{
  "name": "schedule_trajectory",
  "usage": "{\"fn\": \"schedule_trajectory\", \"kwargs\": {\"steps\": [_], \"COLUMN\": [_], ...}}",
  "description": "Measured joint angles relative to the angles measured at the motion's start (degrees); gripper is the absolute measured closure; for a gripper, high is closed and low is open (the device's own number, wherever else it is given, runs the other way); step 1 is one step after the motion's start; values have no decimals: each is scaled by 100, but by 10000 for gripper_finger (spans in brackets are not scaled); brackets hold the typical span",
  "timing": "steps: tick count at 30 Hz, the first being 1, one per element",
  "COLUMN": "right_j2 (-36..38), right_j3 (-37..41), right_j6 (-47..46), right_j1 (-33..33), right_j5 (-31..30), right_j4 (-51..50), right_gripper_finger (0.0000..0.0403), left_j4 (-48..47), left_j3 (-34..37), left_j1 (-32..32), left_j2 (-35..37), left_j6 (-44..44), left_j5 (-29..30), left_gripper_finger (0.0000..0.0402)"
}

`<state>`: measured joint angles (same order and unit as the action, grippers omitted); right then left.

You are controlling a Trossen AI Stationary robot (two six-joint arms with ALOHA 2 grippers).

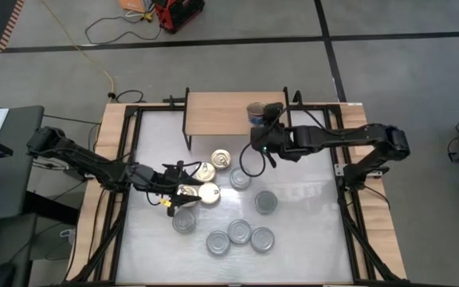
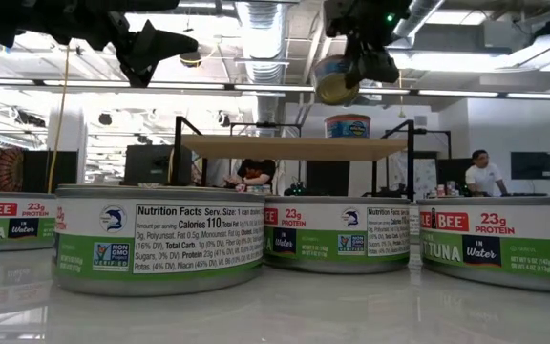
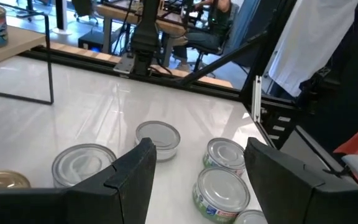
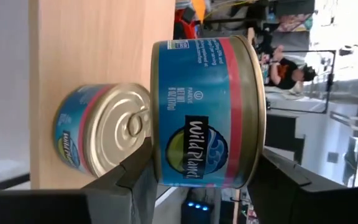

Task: Stack canned seafood by type on shelf
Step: Stack the blue pink tuna can on top of the other blue pink tuna can on the shelf

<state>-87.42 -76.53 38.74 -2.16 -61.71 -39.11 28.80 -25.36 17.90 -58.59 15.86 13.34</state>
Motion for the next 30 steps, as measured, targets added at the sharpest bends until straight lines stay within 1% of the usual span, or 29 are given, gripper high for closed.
{"fn": "schedule_trajectory", "kwargs": {"steps": [5,9,13,16,25,30], "right_j2": [0,-1,-31,-62,-188,-190], "right_j3": [2,2,4,4,0,0], "right_j6": [-77,-96,-213,-269,-290,-288], "right_j1": [-274,-469,-647,-743,-705,-645], "right_j5": [98,523,563,712,702,739], "right_j4": [-3,-31,-77,-203,-258,-276], "right_gripper_finger": [182,182,182,182,179,157], "left_j4": [0,0,-6,-39,-131,-133], "left_j3": [0,0,0,0,0,0], "left_j1": [41,41,51,52,52,52], "left_j2": [0,0,0,0,0,0], "left_j6": [-13,-13,-13,-13,14,26], "left_j5": [-2,-2,-2,-2,-4,-4], "left_gripper_finger": [168,168,168,168,168,168]}}
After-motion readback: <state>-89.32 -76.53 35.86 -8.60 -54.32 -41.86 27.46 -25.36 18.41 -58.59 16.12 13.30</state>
